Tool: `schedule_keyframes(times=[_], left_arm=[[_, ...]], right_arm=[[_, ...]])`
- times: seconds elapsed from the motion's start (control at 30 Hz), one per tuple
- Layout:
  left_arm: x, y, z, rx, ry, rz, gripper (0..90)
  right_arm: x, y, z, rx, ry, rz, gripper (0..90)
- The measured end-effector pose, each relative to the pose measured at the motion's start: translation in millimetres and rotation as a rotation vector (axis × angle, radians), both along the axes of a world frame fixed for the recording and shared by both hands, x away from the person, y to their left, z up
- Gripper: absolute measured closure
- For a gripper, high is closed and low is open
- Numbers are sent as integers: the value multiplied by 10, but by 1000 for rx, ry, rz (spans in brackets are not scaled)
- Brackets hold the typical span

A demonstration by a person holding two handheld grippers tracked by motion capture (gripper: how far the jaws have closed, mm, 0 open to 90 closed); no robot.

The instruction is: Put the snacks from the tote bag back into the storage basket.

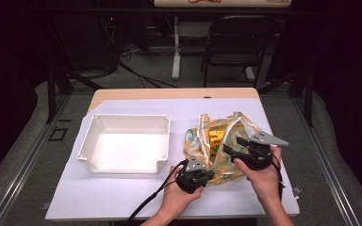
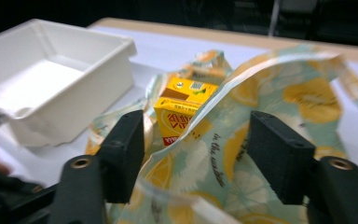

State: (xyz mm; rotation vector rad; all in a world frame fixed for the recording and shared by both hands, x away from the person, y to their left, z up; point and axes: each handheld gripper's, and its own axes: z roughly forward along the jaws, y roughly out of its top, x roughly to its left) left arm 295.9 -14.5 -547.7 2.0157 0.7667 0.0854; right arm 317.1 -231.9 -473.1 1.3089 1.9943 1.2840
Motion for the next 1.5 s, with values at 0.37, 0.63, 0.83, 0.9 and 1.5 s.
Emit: schedule_keyframes(times=[0.37,0.63,0.83,0.9,1.5], left_arm=[[8,41,36,-3,-9,5,876],[13,-3,12,-9,-12,13,861],[15,-51,-5,6,-3,9,863],[21,-61,-17,19,-3,8,868],[11,-50,-72,26,35,1,852]], right_arm=[[66,66,-170,-70,54,-128,853],[15,-245,-317,-73,107,-167,894],[72,-530,-624,26,246,-211,892],[95,-595,-713,51,269,-236,883],[-100,-738,-488,66,96,-296,377]])
